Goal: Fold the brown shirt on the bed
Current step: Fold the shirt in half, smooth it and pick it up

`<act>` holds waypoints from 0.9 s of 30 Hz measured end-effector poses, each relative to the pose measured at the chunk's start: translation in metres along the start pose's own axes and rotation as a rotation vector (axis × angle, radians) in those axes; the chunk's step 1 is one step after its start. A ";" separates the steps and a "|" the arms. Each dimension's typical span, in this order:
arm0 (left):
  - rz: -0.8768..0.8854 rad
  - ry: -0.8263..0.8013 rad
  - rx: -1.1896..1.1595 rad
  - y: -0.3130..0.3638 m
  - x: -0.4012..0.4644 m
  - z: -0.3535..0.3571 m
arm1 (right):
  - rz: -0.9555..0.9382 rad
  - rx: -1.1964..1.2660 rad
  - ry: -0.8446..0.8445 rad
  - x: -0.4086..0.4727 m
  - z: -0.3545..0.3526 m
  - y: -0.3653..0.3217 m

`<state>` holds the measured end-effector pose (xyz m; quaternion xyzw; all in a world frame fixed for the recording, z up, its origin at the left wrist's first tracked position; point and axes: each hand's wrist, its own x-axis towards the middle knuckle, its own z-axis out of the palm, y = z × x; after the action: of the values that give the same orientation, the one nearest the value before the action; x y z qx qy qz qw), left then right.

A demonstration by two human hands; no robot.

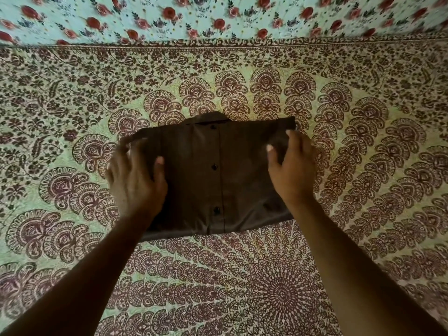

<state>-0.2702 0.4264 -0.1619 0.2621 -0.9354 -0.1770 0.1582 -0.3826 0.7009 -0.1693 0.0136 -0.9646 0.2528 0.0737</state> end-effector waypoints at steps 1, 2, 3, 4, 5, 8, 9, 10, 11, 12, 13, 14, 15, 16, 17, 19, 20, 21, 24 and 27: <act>0.106 -0.088 0.053 -0.001 -0.004 0.004 | -0.042 0.003 -0.077 0.003 0.009 -0.001; 0.173 -0.168 0.094 -0.005 -0.006 0.010 | -0.069 -0.022 -0.154 0.007 0.017 -0.001; 0.190 -0.228 0.123 -0.011 -0.007 0.017 | -0.092 -0.071 -0.204 0.011 0.026 0.003; 0.159 -0.260 0.143 -0.017 -0.008 0.025 | -0.113 -0.127 -0.217 0.015 0.032 0.008; 0.094 -0.275 0.149 -0.025 -0.009 0.032 | -0.108 -0.164 -0.210 0.018 0.038 0.014; -0.073 -0.270 0.140 -0.040 -0.012 0.045 | -0.004 -0.201 -0.206 0.022 0.047 0.027; -0.083 -0.269 0.147 -0.041 -0.011 0.046 | 0.009 -0.212 -0.215 0.022 0.049 0.029; -0.082 -0.271 0.148 -0.040 -0.010 0.047 | 0.012 -0.215 -0.222 0.022 0.049 0.029; -0.079 -0.270 0.145 -0.038 -0.010 0.046 | 0.016 -0.206 -0.220 0.022 0.047 0.027; -0.078 -0.265 0.140 -0.036 -0.010 0.044 | 0.021 -0.192 -0.194 0.020 0.044 0.023; -0.081 -0.260 0.137 -0.035 -0.012 0.042 | 0.020 -0.186 -0.146 0.018 0.039 0.019; -0.088 -0.253 0.146 -0.035 -0.014 0.041 | 0.003 -0.200 -0.095 0.013 0.034 0.015; -0.099 -0.244 0.161 -0.036 -0.017 0.041 | -0.040 -0.232 -0.059 0.007 0.030 0.012; -0.119 -0.238 0.172 -0.038 -0.019 0.043 | -0.108 -0.272 -0.059 0.001 0.028 0.012; -0.149 -0.242 0.176 -0.040 -0.022 0.044 | -0.172 -0.310 -0.099 -0.007 0.029 0.015; -0.178 -0.250 0.181 -0.043 -0.019 0.046 | -0.207 -0.345 -0.203 -0.011 0.033 0.024; -0.179 -0.260 0.185 -0.044 -0.019 0.046 | -0.182 -0.342 -0.238 -0.009 0.034 0.029; -0.175 -0.269 0.189 -0.043 -0.018 0.047 | -0.155 -0.333 -0.259 -0.006 0.036 0.032; -0.178 -0.302 0.188 -0.042 -0.017 0.046 | -0.102 -0.323 -0.285 -0.003 0.032 0.037; -0.193 -0.304 0.175 -0.032 -0.017 0.036 | -0.034 -0.324 -0.238 -0.007 0.017 0.037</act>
<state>-0.2564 0.4189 -0.2110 0.3336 -0.9308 -0.1470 -0.0258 -0.3807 0.7248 -0.2027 0.0478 -0.9942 0.0894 -0.0353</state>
